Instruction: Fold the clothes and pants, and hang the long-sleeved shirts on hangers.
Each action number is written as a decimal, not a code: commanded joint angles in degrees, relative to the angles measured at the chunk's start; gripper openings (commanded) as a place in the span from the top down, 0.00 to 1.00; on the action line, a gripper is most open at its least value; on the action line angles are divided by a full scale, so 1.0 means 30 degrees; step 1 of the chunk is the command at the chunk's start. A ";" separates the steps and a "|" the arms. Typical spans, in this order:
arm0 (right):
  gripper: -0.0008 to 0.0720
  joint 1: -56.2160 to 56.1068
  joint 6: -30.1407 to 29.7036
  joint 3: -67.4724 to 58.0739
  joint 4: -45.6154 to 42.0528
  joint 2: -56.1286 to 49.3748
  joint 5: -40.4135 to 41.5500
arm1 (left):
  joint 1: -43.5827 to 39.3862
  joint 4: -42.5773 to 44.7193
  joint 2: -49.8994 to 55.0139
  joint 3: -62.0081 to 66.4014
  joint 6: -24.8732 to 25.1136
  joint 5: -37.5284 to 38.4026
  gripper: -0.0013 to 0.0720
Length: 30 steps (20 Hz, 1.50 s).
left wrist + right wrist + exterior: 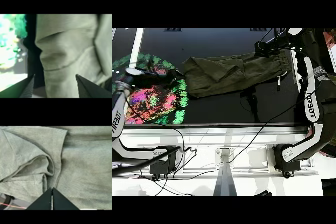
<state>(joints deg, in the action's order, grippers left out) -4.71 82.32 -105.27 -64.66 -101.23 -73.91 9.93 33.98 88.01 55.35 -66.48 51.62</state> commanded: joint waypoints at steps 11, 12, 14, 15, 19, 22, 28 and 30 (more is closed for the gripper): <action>0.96 -0.1515 -0.0495 0.0022 0.0168 -0.0430 0.2106 | -0.2681 0.0306 -0.0138 0.2637 0.2280 0.0954 0.96; 0.96 -0.2047 -0.0481 0.0073 0.0168 -0.0663 0.2739 | -0.2208 0.1523 -0.0597 0.3825 0.1413 0.3133 0.96; 0.96 -0.3155 -0.0379 0.0080 0.0226 -0.1297 0.3898 | -0.1472 0.4699 -0.1639 0.6572 -0.0670 0.7504 0.96; 0.96 -0.3738 -0.0066 0.0080 0.0444 -0.1639 0.4320 | -0.1333 0.6630 -0.2193 0.7956 -0.1727 0.9289 0.96; 0.96 -0.6615 0.0321 0.0197 0.2390 -0.3016 0.5821 | -0.1523 1.1570 -0.4466 1.1468 -0.2929 1.1460 0.96; 0.96 -0.9238 0.0321 0.0197 0.4364 -0.3759 0.6302 | -0.1683 1.1453 -0.5559 1.1854 -0.2922 1.0928 0.96; 0.96 -1.4921 0.0372 0.0189 0.5945 -0.4816 1.2808 | -0.2900 1.0506 -0.5661 1.1846 -0.2922 0.9930 0.95; 0.96 -1.5467 0.0364 0.0117 0.5005 -0.4779 1.3617 | -0.3271 1.0506 -0.5574 1.1839 -0.2922 0.9930 0.95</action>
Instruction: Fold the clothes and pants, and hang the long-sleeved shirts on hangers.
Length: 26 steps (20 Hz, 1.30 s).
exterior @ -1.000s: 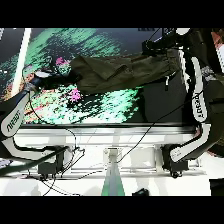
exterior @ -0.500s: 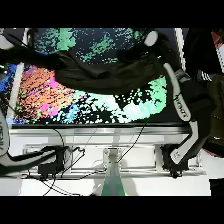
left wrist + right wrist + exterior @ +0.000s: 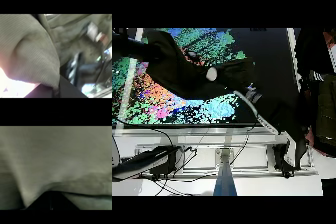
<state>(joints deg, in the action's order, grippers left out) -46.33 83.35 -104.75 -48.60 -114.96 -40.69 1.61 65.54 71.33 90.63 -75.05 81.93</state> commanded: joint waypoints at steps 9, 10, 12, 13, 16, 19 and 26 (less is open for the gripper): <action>0.96 0.5158 -0.0044 -0.0036 -0.9770 0.3483 -0.7613 | -0.4976 -0.2747 0.3949 0.0022 -0.0058 -0.3504 0.95; 0.96 0.6288 -0.0036 -0.0036 -1.0127 0.4036 -0.7810 | -0.5814 -0.3249 0.4641 0.0022 -0.0066 -0.4765 0.95; 0.96 0.8633 -0.0015 -0.0036 -1.0295 0.5129 -0.7839 | -0.7701 -0.5100 0.6113 0.0022 -0.0051 -0.8204 0.95; 0.96 0.9697 0.0022 -0.0036 -1.0287 0.5559 -0.7883 | -0.8590 -0.6025 0.6747 0.0022 -0.0051 -0.9836 0.95; 0.96 1.2473 0.0036 -0.0036 -1.0280 0.6382 -0.8160 | -1.1169 -0.6564 0.8451 0.0022 0.0015 -1.4229 0.65; 0.96 1.4630 -0.0117 0.0029 -1.0360 0.6382 -0.8444 | -1.2203 -0.6368 0.9253 0.0022 0.0022 -1.4673 0.03; 0.96 1.8629 -0.4415 0.1829 -0.3315 0.4328 -1.1227 | -1.0717 -0.3512 0.8007 0.0036 0.0809 -1.2611 0.03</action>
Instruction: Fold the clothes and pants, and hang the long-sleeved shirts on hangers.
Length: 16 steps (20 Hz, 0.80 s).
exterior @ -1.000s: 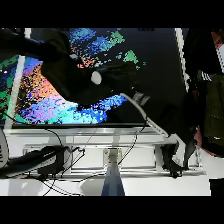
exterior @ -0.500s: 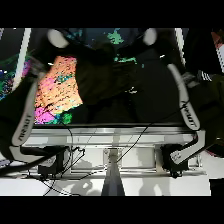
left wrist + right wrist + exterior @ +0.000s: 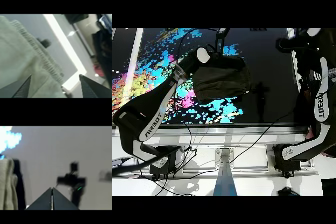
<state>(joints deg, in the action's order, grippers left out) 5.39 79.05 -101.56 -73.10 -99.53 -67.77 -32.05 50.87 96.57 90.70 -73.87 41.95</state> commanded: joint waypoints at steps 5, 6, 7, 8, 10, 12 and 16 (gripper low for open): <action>0.11 -0.0291 -0.4648 0.2244 0.8823 -0.2645 -0.2339 | 0.1705 0.1647 -0.0845 0.0007 0.0415 0.1173 0.03; 0.05 -0.0984 -0.4226 0.2317 0.8794 -0.2951 -0.1923 | 0.1843 0.2062 -0.0794 0.0007 0.0408 0.1180 0.03; 0.05 -0.1814 -0.4182 0.2295 0.8779 -0.3140 -0.1494 | 0.1931 0.2616 -0.0780 0.0000 0.0401 0.1217 0.03; 0.05 -0.2732 -0.4357 0.2280 0.8444 -0.3169 -0.0780 | 0.1996 0.3096 -0.0787 0.0007 0.0401 0.1319 0.03; 0.04 -0.4386 -0.4736 0.2004 0.7067 -0.3169 0.1049 | 0.2069 0.3198 -0.0787 0.0000 0.0401 0.1574 0.03; 0.05 -0.5697 -0.3563 0.1515 0.4328 -0.3169 0.2812 | 0.2069 0.3206 -0.0787 0.0000 0.0401 0.1858 0.03; 0.06 -0.6725 0.0124 0.1260 -0.2200 -0.3249 0.3060 | 0.2069 0.3198 -0.0787 0.0000 0.0401 0.2273 0.03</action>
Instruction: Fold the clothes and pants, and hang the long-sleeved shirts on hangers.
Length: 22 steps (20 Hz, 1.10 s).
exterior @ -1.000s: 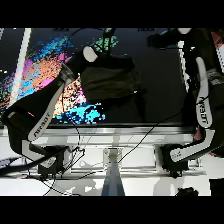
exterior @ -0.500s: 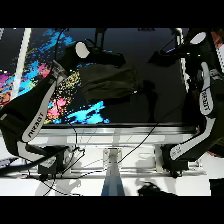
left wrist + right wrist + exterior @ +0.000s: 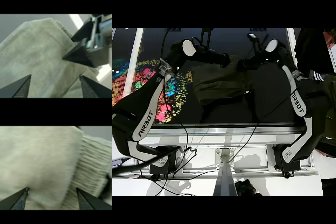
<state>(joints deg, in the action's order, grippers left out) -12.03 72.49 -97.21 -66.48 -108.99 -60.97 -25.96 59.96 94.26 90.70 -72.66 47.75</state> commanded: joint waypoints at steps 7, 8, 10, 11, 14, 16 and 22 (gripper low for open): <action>0.06 0.1770 0.4466 -0.0197 -0.1020 -0.0372 -0.1064 | 0.0036 0.0168 -0.0015 0.0000 0.0000 0.0765 0.03; 0.06 0.2171 0.4430 -0.0197 0.0539 -0.0663 -0.1617 | 0.0036 0.0168 -0.0015 0.0000 0.0000 0.0772 0.03; 0.06 0.2849 0.3213 -0.0197 0.5085 -0.1486 -0.2798 | 0.0036 0.0175 -0.0015 0.0000 0.0000 0.0838 0.03; 0.06 0.3096 0.2499 -0.0197 0.7541 -0.1953 -0.3432 | 0.0036 0.0175 -0.0007 0.0000 0.0000 0.0838 0.03; 0.06 0.3220 0.0969 -0.0197 1.2167 -0.3191 -0.5034 | 0.0036 0.0175 -0.0015 0.0000 0.0000 0.0947 0.03; 0.06 0.3155 0.0539 -0.0197 1.2356 -0.3599 -0.5741 | 0.0036 0.0182 -0.0015 0.0000 0.0007 0.1049 0.03; 0.37 0.4306 -0.1290 -0.0219 1.2509 -0.3708 -0.7388 | 0.0036 0.0517 -0.0015 0.0000 0.0007 0.1326 0.03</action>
<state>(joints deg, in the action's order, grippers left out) -0.89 70.54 -97.82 -31.11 -119.77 -80.51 -25.89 61.25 94.26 90.70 -72.66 51.16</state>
